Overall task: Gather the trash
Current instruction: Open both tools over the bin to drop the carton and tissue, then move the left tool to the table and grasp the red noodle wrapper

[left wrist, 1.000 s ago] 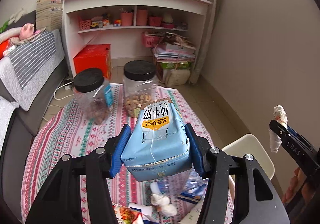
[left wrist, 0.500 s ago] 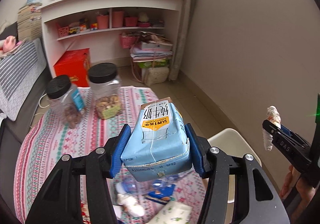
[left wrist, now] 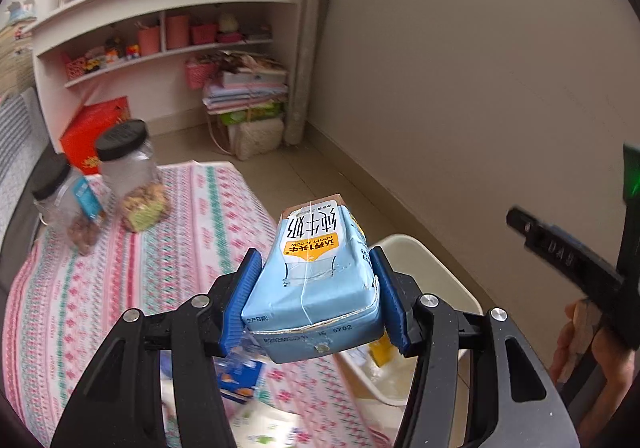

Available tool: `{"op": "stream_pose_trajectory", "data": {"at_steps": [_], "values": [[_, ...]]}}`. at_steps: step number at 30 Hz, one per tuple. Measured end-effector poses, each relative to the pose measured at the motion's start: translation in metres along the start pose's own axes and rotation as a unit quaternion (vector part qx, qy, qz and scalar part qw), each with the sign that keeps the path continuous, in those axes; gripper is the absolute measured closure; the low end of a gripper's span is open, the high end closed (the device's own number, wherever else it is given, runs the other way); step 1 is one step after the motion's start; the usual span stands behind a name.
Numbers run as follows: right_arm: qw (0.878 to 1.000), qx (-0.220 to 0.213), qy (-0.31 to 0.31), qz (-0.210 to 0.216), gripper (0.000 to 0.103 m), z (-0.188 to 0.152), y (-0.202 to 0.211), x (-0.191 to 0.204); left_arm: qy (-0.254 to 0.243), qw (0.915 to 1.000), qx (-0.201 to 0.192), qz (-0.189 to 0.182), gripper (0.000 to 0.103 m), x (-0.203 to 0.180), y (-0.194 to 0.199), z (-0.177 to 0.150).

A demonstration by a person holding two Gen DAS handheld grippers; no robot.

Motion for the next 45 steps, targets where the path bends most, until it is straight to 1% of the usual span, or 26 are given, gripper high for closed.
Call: {"op": "stream_pose_trajectory", "data": {"at_steps": [2, 3, 4, 12, 24, 27, 31, 33, 34, 39, 45], "values": [[1.000, -0.005, -0.013, -0.009, 0.020, 0.001, 0.001, -0.009, -0.003, 1.0000, 0.008, -0.005, 0.048, -0.010, -0.007, -0.002], [1.000, -0.007, -0.022, -0.015, 0.015, 0.002, 0.002, -0.015, -0.006, 0.9998, 0.014, -0.009, 0.048, -0.017, -0.012, -0.003], [0.999, -0.009, -0.031, -0.018, 0.014, 0.003, 0.003, -0.019, -0.008, 0.9997, 0.018, -0.012, 0.048, -0.023, -0.016, -0.003], [0.996, -0.008, -0.086, -0.027, 0.012, 0.007, 0.006, -0.056, -0.035, 0.9986, 0.036, -0.018, 0.048, -0.066, -0.039, -0.002], [0.990, -0.007, -0.133, -0.035, 0.010, 0.010, 0.006, -0.088, -0.054, 0.9965, 0.060, -0.023, 0.048, -0.110, -0.067, 0.000], [0.989, -0.009, -0.145, -0.039, 0.009, 0.009, 0.007, -0.095, -0.056, 0.9962, 0.064, -0.022, 0.048, -0.116, -0.072, 0.003], [0.987, -0.006, -0.156, -0.043, 0.009, 0.009, 0.006, -0.103, -0.045, 0.9951, 0.082, -0.032, 0.047, -0.120, -0.083, 0.006], [0.987, -0.004, -0.157, -0.043, 0.009, 0.009, 0.004, -0.104, -0.044, 0.9952, 0.082, -0.031, 0.040, -0.119, -0.083, 0.005], [0.987, -0.004, -0.156, -0.043, 0.009, 0.008, 0.004, -0.103, -0.045, 0.9953, 0.080, -0.030, 0.039, -0.119, -0.082, 0.004], [0.990, -0.008, -0.133, -0.045, 0.009, 0.008, 0.006, -0.087, -0.040, 0.9959, 0.078, -0.022, 0.038, -0.110, -0.076, 0.000], [0.994, -0.017, -0.094, -0.053, 0.007, 0.004, 0.010, -0.065, -0.018, 0.9980, 0.060, -0.008, 0.038, -0.088, -0.060, -0.003]]}}
Point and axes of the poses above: each gripper's, at about its wrist camera, not at the fingertips, and y roughly against the way its jaws point, x to its left, z to its top, the point moved 4 cm from there along -y, roughly the way its jaws point, and after that the axes turned 10 degrees about x, right-handed, at the moved point
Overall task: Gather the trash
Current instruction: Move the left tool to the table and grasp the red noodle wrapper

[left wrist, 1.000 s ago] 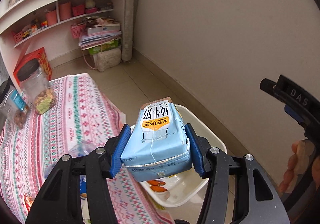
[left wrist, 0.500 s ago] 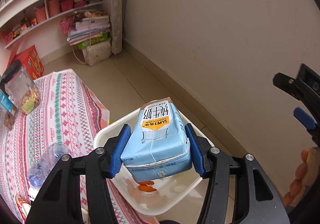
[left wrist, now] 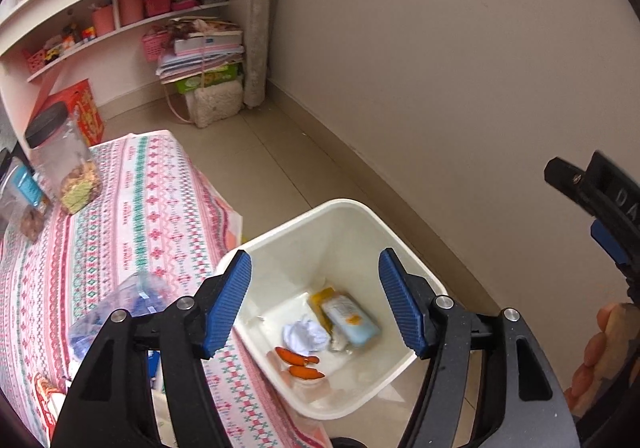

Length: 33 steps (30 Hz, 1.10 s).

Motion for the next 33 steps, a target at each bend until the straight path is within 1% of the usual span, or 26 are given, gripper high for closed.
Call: {"op": "stream_pose_trajectory", "data": {"at_steps": [4, 7, 9, 10, 16, 18, 25, 31, 32, 33], "values": [[1.000, 0.000, 0.029, 0.003, 0.007, -0.011, 0.003, 0.019, 0.022, 0.9997, -0.008, 0.012, 0.038, 0.021, 0.010, -0.006], [0.999, -0.001, 0.054, 0.007, 0.007, -0.020, 0.005, 0.035, 0.040, 0.9987, -0.015, 0.027, 0.037, 0.041, 0.018, -0.011], [0.997, -0.001, 0.072, 0.011, 0.007, -0.026, 0.006, 0.048, 0.049, 0.9977, -0.018, 0.043, 0.033, 0.055, 0.023, -0.016], [0.997, -0.001, 0.082, 0.013, 0.007, -0.029, 0.006, 0.055, 0.053, 0.9972, -0.018, 0.049, 0.033, 0.061, 0.025, -0.018], [0.989, -0.010, 0.148, 0.028, 0.007, -0.056, 0.016, 0.099, 0.074, 0.9927, -0.022, 0.092, 0.033, 0.106, 0.039, -0.034], [0.985, -0.006, 0.167, 0.037, 0.007, -0.066, 0.019, 0.113, 0.090, 0.9904, -0.022, 0.103, 0.033, 0.126, 0.045, -0.042], [0.974, -0.003, 0.218, 0.057, 0.007, -0.093, 0.027, 0.151, 0.137, 0.9824, -0.014, 0.126, 0.033, 0.179, 0.059, -0.067], [0.966, 0.007, 0.248, 0.074, 0.007, -0.114, 0.030, 0.184, 0.158, 0.9763, 0.003, 0.148, 0.033, 0.215, 0.067, -0.081], [0.964, 0.009, 0.253, 0.077, 0.007, -0.117, 0.030, 0.190, 0.160, 0.9756, 0.008, 0.150, 0.031, 0.219, 0.068, -0.083], [0.962, 0.011, 0.259, 0.081, 0.007, -0.121, 0.031, 0.196, 0.163, 0.9749, 0.013, 0.152, 0.027, 0.223, 0.068, -0.086]]}}
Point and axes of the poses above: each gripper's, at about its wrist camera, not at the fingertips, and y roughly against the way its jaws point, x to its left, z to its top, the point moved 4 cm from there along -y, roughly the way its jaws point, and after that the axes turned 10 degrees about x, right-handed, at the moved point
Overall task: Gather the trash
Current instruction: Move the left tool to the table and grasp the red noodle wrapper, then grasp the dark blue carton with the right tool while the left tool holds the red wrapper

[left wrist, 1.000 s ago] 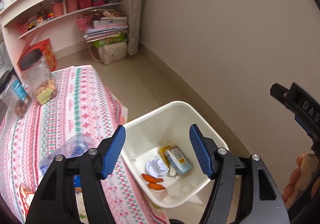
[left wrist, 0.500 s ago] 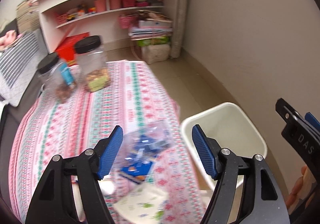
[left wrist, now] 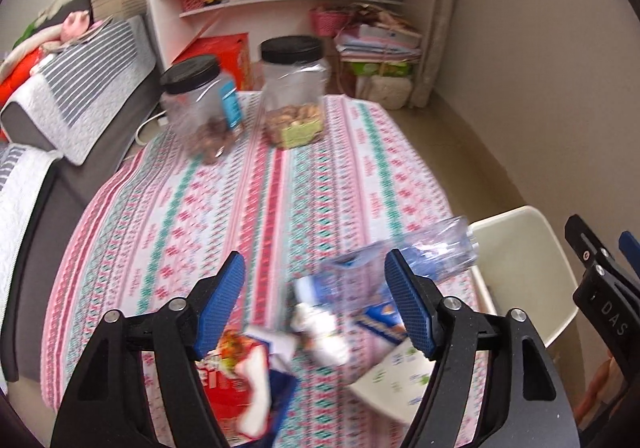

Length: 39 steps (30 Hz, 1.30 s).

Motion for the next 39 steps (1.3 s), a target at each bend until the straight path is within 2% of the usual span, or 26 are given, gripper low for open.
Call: {"op": "stream_pose_trajectory", "data": {"at_steps": [5, 9, 15, 20, 26, 31, 34, 39], "values": [[1.000, 0.007, 0.020, 0.017, 0.007, -0.003, -0.001, 0.027, 0.006, 0.9993, 0.030, 0.021, 0.025, 0.031, -0.009, -0.010], [0.999, 0.013, 0.035, 0.031, 0.007, -0.005, -0.002, 0.046, 0.005, 0.9971, 0.069, 0.030, 0.025, 0.053, -0.023, -0.022], [0.997, 0.027, 0.051, 0.050, 0.007, -0.007, -0.005, 0.069, 0.006, 0.9902, 0.139, 0.016, 0.021, 0.078, -0.044, -0.045], [0.996, 0.032, 0.059, 0.058, 0.007, -0.007, -0.007, 0.084, -0.007, 0.9882, 0.153, 0.007, 0.020, 0.079, -0.044, -0.055], [0.995, 0.040, 0.064, 0.060, 0.007, -0.007, -0.011, 0.091, -0.059, 0.9859, 0.156, 0.012, 0.022, 0.058, -0.039, -0.068], [0.995, 0.049, 0.066, 0.061, 0.007, -0.008, -0.014, 0.092, -0.077, 0.9813, 0.176, 0.013, 0.041, 0.054, -0.052, -0.079], [0.994, 0.053, 0.071, 0.060, 0.007, -0.009, -0.015, 0.093, -0.089, 0.9780, 0.189, 0.011, 0.073, 0.053, -0.060, -0.085], [0.992, 0.065, 0.076, 0.073, 0.007, -0.011, -0.016, 0.099, -0.107, 0.9791, 0.172, 0.019, 0.088, 0.057, -0.054, -0.084]]}}
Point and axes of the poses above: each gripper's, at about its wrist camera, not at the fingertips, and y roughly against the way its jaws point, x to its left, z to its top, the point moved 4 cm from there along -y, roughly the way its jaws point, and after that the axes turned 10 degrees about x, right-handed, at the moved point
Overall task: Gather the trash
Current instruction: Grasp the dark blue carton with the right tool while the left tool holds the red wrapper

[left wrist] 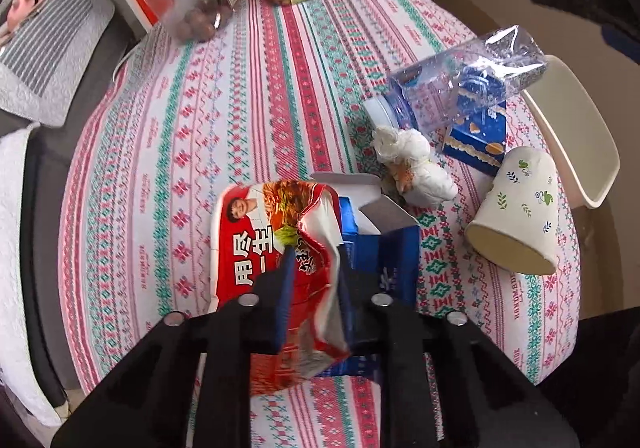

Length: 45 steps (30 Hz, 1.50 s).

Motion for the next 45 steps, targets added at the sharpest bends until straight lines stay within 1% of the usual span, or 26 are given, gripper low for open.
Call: {"op": "stream_pose_trajectory", "data": {"at_steps": [2, 5, 8, 9, 11, 13, 15, 17, 19, 21, 23, 26, 29, 32, 34, 35, 36, 37, 39, 42, 45], "values": [[1.000, 0.010, 0.001, 0.012, 0.007, -0.001, -0.002, 0.003, 0.002, 0.9999, -0.009, 0.006, 0.091, 0.006, 0.005, 0.001], [0.999, 0.035, 0.006, 0.037, 0.007, -0.007, -0.005, 0.010, 0.019, 0.9997, -0.014, 0.004, 0.091, 0.023, 0.011, 0.001], [0.994, 0.071, 0.020, 0.076, 0.008, -0.018, -0.005, 0.023, 0.044, 0.9987, -0.026, 0.008, 0.091, 0.043, 0.018, 0.001], [0.993, 0.081, 0.024, 0.087, 0.009, -0.022, -0.005, 0.028, 0.055, 0.9979, -0.033, 0.007, 0.091, 0.053, 0.022, 0.001], [0.986, 0.116, 0.034, 0.117, 0.014, -0.034, -0.007, 0.040, 0.069, 0.9967, -0.043, 0.008, 0.091, 0.065, 0.029, 0.002], [0.973, 0.164, 0.047, 0.157, 0.023, -0.052, -0.010, 0.058, 0.088, 0.9944, -0.057, 0.011, 0.091, 0.082, 0.038, 0.001], [0.962, 0.197, 0.060, 0.178, 0.027, -0.069, -0.011, 0.073, 0.104, 0.9922, -0.068, 0.008, 0.091, 0.095, 0.045, 0.001], [0.954, 0.220, 0.076, 0.188, 0.029, -0.086, -0.013, 0.089, 0.121, 0.9895, -0.080, 0.005, 0.091, 0.111, 0.051, 0.002], [0.949, 0.235, 0.085, 0.190, 0.033, -0.096, -0.016, 0.100, 0.131, 0.9874, -0.088, 0.004, 0.091, 0.120, 0.057, 0.002], [0.947, 0.249, 0.091, 0.184, 0.039, -0.106, -0.022, 0.109, 0.140, 0.9853, -0.097, 0.001, 0.091, 0.128, 0.063, 0.000], [0.944, 0.265, 0.094, 0.174, 0.040, -0.115, -0.033, 0.115, 0.146, 0.9841, -0.101, -0.003, 0.091, 0.134, 0.065, -0.001], [0.937, 0.290, 0.090, 0.173, 0.047, -0.126, -0.046, 0.120, 0.151, 0.9829, -0.105, -0.007, 0.091, 0.140, 0.066, -0.006], [0.934, 0.295, 0.096, 0.175, 0.049, -0.134, -0.054, 0.129, 0.155, 0.9821, -0.106, -0.012, 0.091, 0.146, 0.065, -0.010], [0.934, 0.290, 0.102, 0.183, 0.060, -0.133, -0.059, 0.140, 0.159, 0.9814, -0.107, -0.015, 0.091, 0.151, 0.065, -0.013], [0.934, 0.286, 0.100, 0.189, 0.073, -0.129, -0.062, 0.144, 0.162, 0.9806, -0.109, -0.018, 0.091, 0.154, 0.064, -0.014], [0.933, 0.287, 0.099, 0.194, 0.086, -0.127, -0.065, 0.145, 0.164, 0.9802, -0.109, -0.018, 0.091, 0.156, 0.063, -0.015], [0.930, 0.293, 0.092, 0.204, 0.093, -0.125, -0.068, 0.147, 0.166, 0.9799, -0.110, -0.019, 0.091, 0.158, 0.063, -0.015], [0.929, 0.294, 0.087, 0.207, 0.097, -0.122, -0.069, 0.146, 0.169, 0.9793, -0.110, -0.021, 0.091, 0.161, 0.062, -0.016], [0.931, 0.283, 0.090, 0.213, 0.100, -0.117, -0.069, 0.148, 0.174, 0.9784, -0.110, -0.023, 0.091, 0.164, 0.061, -0.017], [0.935, 0.261, 0.109, 0.213, 0.100, -0.109, -0.062, 0.156, 0.179, 0.9768, -0.114, -0.024, 0.091, 0.169, 0.061, -0.017], [0.937, 0.242, 0.127, 0.220, 0.100, -0.101, -0.054, 0.166, 0.187, 0.9746, -0.120, -0.023, 0.091, 0.174, 0.062, -0.018]]}}
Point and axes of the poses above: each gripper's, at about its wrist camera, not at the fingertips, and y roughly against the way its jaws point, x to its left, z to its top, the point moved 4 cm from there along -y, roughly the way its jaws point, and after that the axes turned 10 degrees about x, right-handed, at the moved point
